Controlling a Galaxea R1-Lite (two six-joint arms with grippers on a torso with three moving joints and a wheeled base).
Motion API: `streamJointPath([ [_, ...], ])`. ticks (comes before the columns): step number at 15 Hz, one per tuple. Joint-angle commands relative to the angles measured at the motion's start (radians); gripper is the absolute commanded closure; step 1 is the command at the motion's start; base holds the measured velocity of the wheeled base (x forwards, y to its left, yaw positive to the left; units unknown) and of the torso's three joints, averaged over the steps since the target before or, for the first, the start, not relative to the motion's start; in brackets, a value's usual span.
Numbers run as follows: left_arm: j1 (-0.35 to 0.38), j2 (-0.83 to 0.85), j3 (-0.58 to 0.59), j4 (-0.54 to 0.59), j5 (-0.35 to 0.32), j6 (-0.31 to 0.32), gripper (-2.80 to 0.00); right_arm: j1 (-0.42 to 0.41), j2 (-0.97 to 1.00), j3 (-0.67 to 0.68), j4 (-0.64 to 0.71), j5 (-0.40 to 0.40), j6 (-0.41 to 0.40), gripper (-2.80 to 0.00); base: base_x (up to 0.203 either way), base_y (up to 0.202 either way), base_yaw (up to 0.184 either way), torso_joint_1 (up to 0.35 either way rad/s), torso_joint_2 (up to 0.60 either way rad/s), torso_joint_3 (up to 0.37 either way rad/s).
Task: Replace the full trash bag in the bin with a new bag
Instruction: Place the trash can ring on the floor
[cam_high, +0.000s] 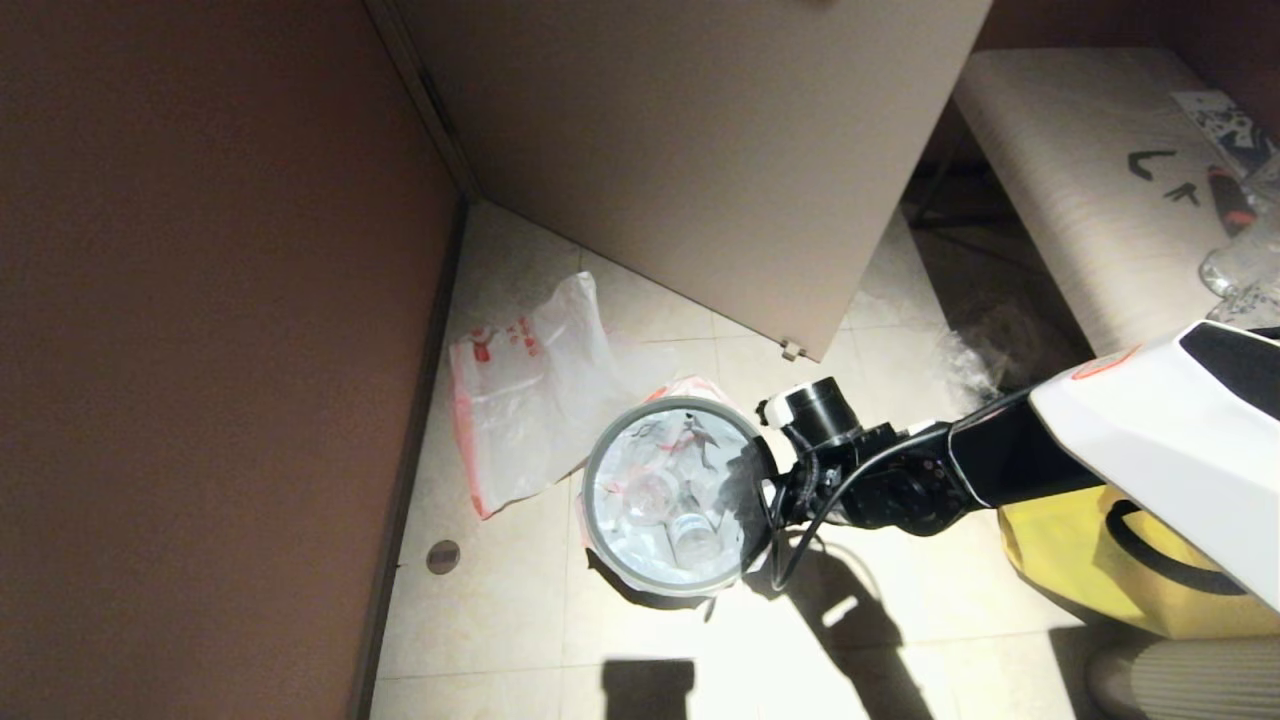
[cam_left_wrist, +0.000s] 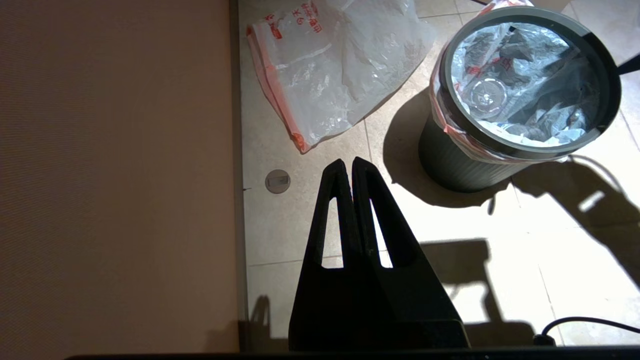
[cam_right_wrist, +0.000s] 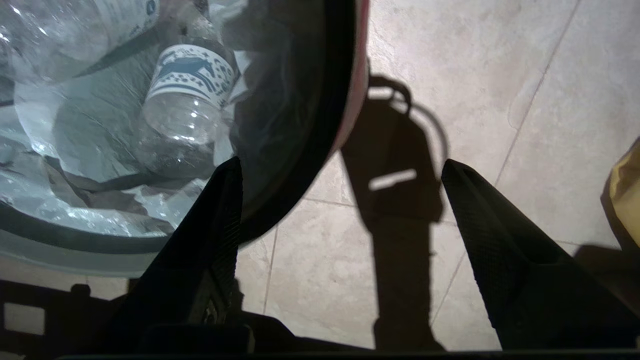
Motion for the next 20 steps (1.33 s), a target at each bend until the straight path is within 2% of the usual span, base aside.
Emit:
streamJointPath([
  [1, 0.0, 0.0, 0.006, 0.0, 0.0, 0.0, 0.0, 0.005, 0.052, -0.049, -0.001, -0.003, 0.0, -2.8, 0.0, 0.0, 0.0, 0.0, 0.0, 0.0],
  [3, 0.0, 0.0, 0.006, 0.0, 0.0, 0.0, 0.0, 0.005, 0.085, -0.109, 0.003, -0.007, -0.001, -2.8, 0.0, 0.0, 0.0, 0.0, 0.0, 0.0],
  [4, 0.0, 0.0, 0.006, 0.0, 0.0, 0.0, 0.0, 0.004, 0.103, -0.133, 0.005, -0.008, -0.003, 0.0, 0.0, 0.0, 0.0, 0.0, 0.0, 0.0],
  [7, 0.0, 0.0, 0.006, 0.0, 0.0, 0.0, 0.0, 0.005, 0.17, -0.193, 0.004, -0.02, -0.003, 0.0, 0.0, 0.0, 0.0, 0.0, 0.0, 0.0],
  [10, 0.0, 0.0, 0.006, 0.0, 0.0, 0.0, 0.0, 0.004, 0.201, -0.243, 0.006, -0.064, -0.003, 0.0, 0.0, 0.0, 0.0, 0.0, 0.0, 0.0],
  [13, 0.0, 0.0, 0.006, 0.0, 0.0, 0.0, 0.0, 0.005, 0.145, -0.222, 0.016, -0.065, -0.002, 0.0, 0.0, 0.0, 0.0, 0.0, 0.0, 0.0],
  [20, 0.0, 0.0, 0.006, 0.0, 0.0, 0.0, 0.0, 0.038, -0.027, -0.075, 0.023, -0.059, 0.006, 0.0, 0.0, 0.0, 0.0, 0.0, 0.0, 0.0],
])
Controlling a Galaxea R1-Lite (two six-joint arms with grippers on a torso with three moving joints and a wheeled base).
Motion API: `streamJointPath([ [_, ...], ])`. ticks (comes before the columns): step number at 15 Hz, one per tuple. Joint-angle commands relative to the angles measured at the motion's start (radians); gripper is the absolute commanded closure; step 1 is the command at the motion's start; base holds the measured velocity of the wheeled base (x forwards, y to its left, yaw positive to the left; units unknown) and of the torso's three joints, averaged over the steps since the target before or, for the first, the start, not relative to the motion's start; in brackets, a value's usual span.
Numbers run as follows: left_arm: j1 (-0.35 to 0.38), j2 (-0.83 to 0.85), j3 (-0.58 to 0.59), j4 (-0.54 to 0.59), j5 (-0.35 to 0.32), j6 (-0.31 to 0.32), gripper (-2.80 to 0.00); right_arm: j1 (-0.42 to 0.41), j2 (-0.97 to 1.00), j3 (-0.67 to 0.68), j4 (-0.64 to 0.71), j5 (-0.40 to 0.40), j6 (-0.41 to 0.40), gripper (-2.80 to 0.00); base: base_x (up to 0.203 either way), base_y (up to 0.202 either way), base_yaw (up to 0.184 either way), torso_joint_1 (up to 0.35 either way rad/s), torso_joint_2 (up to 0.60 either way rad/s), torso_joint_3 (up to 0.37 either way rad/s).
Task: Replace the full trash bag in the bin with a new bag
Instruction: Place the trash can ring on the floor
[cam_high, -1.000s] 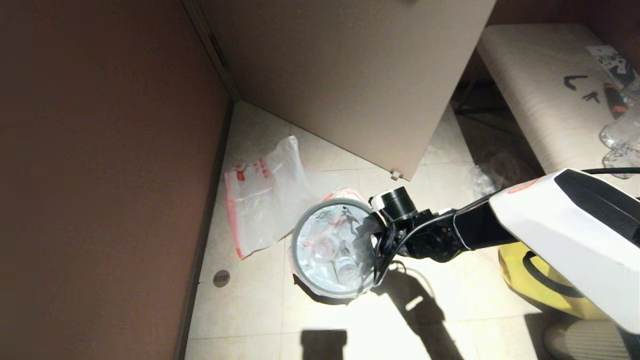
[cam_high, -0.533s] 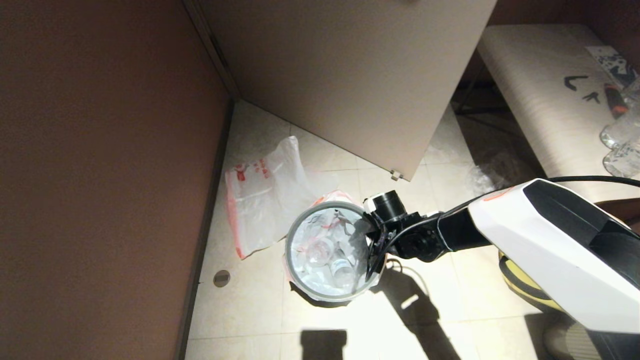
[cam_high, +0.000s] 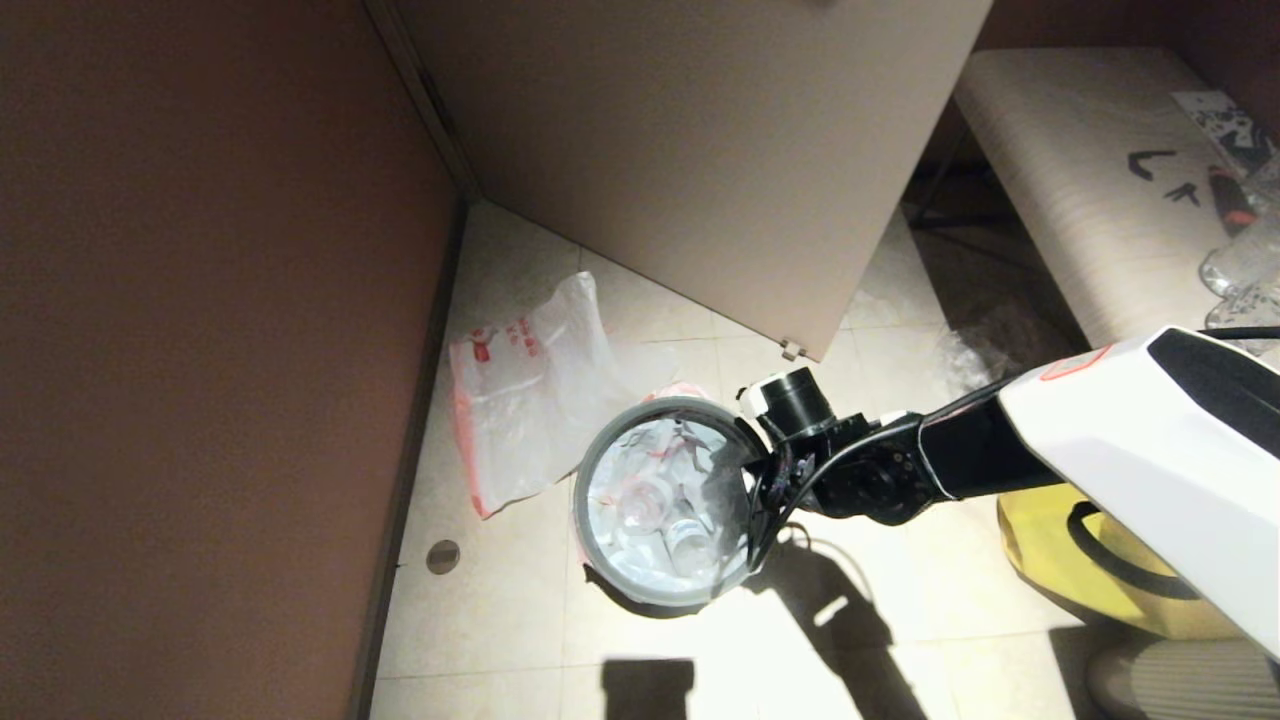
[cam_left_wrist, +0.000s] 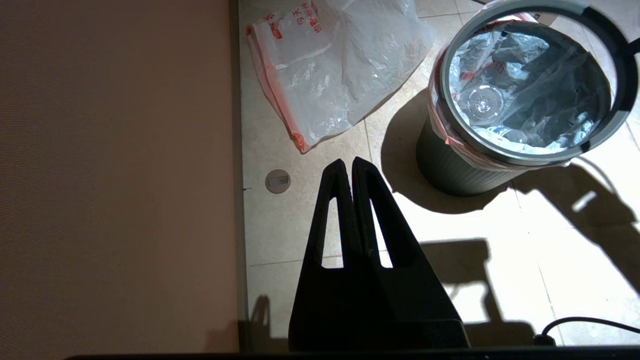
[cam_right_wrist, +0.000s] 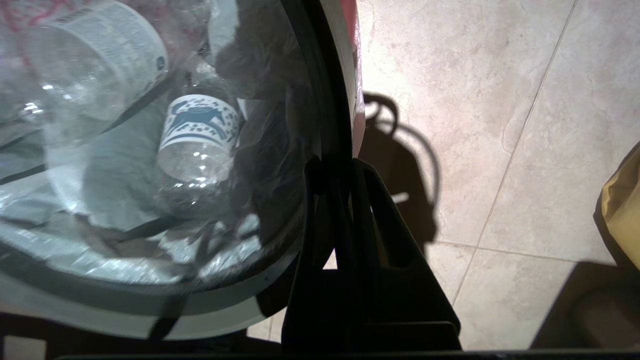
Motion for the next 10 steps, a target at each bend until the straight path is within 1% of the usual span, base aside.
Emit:
streamJointPath([
  [1, 0.0, 0.0, 0.006, 0.0, 0.0, 0.0, 0.0, 0.019, -0.085, 0.037, 0.0, -0.002, 0.006, 0.0, 0.0, 0.0, 0.0, 0.0, 0.0, 0.0],
  [3, 0.0, 0.0, 0.006, 0.0, 0.0, 0.0, 0.0, 0.053, -0.163, 0.066, 0.027, -0.002, 0.018, 0.0, 0.0, 0.0, 0.0, 0.0, 0.0, 0.0],
  [6, 0.0, 0.0, 0.006, 0.0, 0.0, 0.0, 0.0, 0.073, -0.265, 0.064, 0.134, -0.003, 0.062, 0.0, 0.0, 0.0, 0.0, 0.0, 0.0, 0.0],
  [8, 0.0, 0.0, 0.006, 0.0, 0.0, 0.0, 0.0, 0.065, -0.335, 0.064, 0.235, -0.006, 0.09, 0.0, 0.0, 0.0, 0.0, 0.0, 0.0, 0.0],
  [10, 0.0, 0.0, 0.006, 0.0, 0.0, 0.0, 0.0, 0.036, -0.396, 0.065, 0.325, -0.007, 0.12, 0.0, 0.0, 0.0, 0.0, 0.0, 0.0, 0.0],
])
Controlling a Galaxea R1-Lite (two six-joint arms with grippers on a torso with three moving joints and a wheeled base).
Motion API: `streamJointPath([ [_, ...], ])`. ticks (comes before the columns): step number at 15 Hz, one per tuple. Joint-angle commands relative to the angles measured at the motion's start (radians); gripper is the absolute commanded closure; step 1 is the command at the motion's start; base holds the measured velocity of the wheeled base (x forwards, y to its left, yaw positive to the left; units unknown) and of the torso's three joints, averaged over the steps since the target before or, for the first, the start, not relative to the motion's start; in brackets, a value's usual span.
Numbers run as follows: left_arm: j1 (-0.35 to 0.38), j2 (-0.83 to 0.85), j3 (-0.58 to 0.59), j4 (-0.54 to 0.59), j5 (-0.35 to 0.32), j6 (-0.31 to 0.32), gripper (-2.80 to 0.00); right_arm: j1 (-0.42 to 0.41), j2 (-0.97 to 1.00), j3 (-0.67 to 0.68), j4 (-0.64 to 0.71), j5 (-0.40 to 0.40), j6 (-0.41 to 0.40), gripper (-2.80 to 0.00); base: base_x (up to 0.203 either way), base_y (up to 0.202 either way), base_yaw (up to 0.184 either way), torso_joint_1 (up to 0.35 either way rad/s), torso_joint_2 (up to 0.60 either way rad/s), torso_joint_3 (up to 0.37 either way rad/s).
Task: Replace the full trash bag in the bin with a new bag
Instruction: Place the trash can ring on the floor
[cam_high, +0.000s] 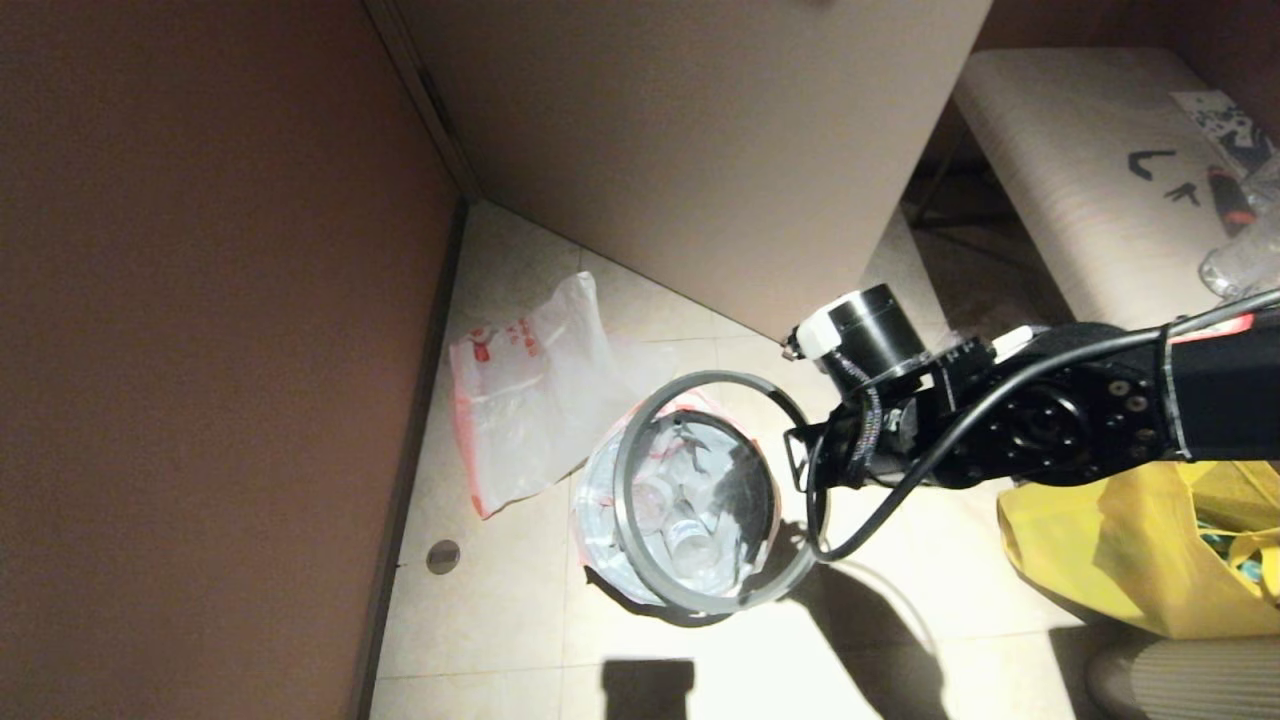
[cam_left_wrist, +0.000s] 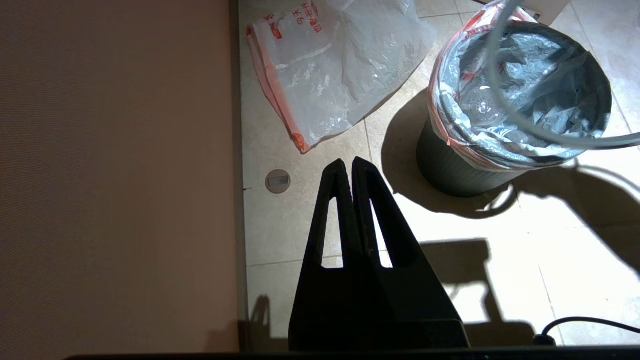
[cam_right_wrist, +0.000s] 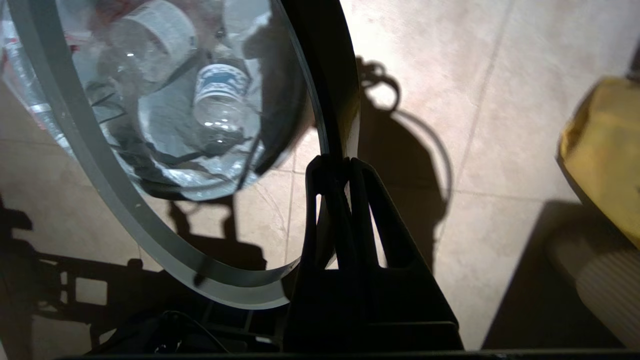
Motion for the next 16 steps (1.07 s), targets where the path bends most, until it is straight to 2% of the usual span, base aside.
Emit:
streamJointPath([
  [1, 0.0, 0.0, 0.006, 0.0, 0.0, 0.0, 0.0, -0.038, -0.086, 0.002, 0.037, -0.002, 0.011, 0.0, 0.0, 0.0, 0.0, 0.0, 0.0, 0.0],
  [4, 0.0, 0.0, 0.006, 0.0, 0.0, 0.0, 0.0, -0.191, -0.139, 0.007, 0.066, 0.028, 0.016, 0.0, 0.0, 0.0, 0.0, 0.0, 0.0, 0.0],
  [8, 0.0, 0.0, 0.006, 0.0, 0.0, 0.0, 0.0, -0.46, -0.127, 0.012, 0.068, 0.174, -0.02, 0.0, 0.0, 0.0, 0.0, 0.0, 0.0, 0.0],
  [10, 0.0, 0.0, 0.006, 0.0, 0.0, 0.0, 0.0, -0.55, -0.054, 0.022, 0.064, 0.268, -0.03, 0.0, 0.0, 0.0, 0.0, 0.0, 0.0, 0.0],
  [14, 0.0, 0.0, 0.006, 0.0, 0.0, 0.0, 0.0, -0.557, 0.032, 0.049, 0.047, 0.296, -0.029, 0.0, 0.0, 0.0, 0.0, 0.0, 0.0, 0.0],
  [16, 0.0, 0.0, 0.006, 0.0, 0.0, 0.0, 0.0, -0.555, 0.054, 0.072, -0.014, 0.296, -0.027, 0.0, 0.0, 0.0, 0.0, 0.0, 0.0, 0.0],
])
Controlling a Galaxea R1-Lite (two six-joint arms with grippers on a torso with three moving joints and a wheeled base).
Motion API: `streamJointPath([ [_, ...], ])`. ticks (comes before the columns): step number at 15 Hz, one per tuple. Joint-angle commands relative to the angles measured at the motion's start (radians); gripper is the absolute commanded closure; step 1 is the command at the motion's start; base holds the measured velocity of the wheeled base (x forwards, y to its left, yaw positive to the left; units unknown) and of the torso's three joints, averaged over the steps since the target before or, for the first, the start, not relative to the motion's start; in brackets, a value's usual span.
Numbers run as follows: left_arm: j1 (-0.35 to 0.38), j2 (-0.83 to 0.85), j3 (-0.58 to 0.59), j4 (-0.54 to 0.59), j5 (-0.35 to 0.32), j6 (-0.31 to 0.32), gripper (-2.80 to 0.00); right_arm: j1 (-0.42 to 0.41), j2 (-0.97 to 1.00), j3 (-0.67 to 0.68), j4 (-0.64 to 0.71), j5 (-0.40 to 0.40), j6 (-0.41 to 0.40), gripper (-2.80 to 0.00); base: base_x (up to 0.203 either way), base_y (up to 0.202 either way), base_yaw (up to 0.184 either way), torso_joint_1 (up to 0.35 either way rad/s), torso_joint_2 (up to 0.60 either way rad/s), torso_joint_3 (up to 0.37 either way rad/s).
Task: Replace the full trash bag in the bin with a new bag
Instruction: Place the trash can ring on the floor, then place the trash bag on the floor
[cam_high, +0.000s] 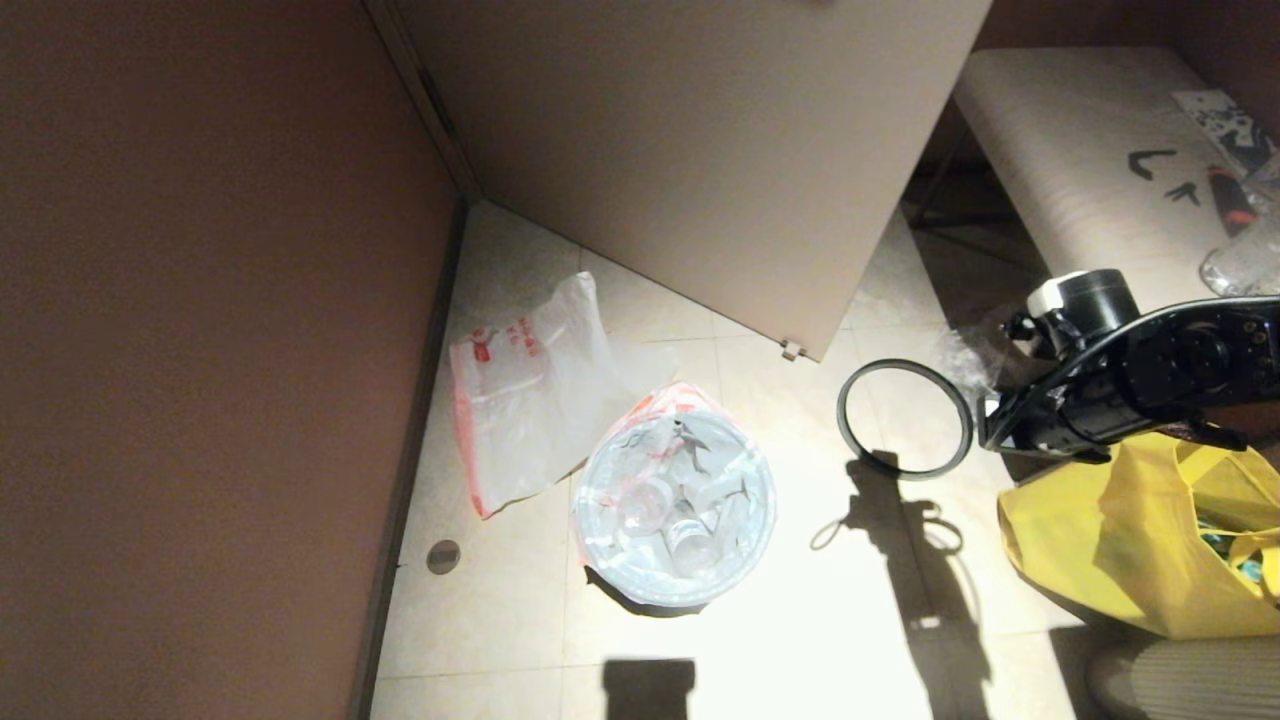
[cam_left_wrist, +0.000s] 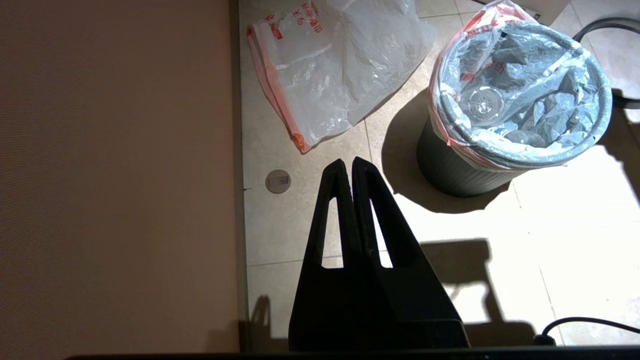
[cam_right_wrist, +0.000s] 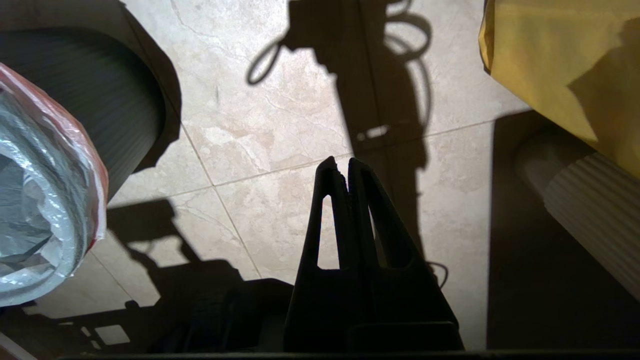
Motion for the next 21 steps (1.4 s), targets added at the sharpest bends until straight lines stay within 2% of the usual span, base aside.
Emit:
streamJointPath([
  [1, 0.0, 0.0, 0.006, 0.0, 0.0, 0.001, 0.0, 0.006, 0.033, 0.022, -0.02, 0.0, 0.002, 0.0, 0.0, 0.0, 0.0, 0.0, 0.0, 0.0],
  [3, 0.0, 0.0, 0.006, 0.0, 0.0, 0.001, 0.0, 0.036, 0.037, 0.039, -0.028, -0.001, 0.013, 0.0, 0.0, 0.0, 0.0, 0.0, 0.0, 0.0],
  [11, 0.0, 0.0, 0.006, 0.0, 0.0, 0.001, 0.0, 0.221, 0.062, 0.037, -0.03, 0.002, 0.145, 0.0, 0.0, 0.0, 0.0, 0.0, 0.0, 0.0],
  [18, 0.0, 0.0, 0.006, 0.0, 0.0, 0.001, 0.0, 0.327, 0.105, 0.027, -0.107, 0.0, 0.156, 0.0, 0.0, 0.0, 0.0, 0.0, 0.0, 0.0],
  [21, 0.0, 0.0, 0.006, 0.0, 0.0, 0.001, 0.0, 0.39, 0.112, -0.037, -0.177, 0.001, 0.149, 0.0, 0.0, 0.0, 0.0, 0.0, 0.0, 0.0],
])
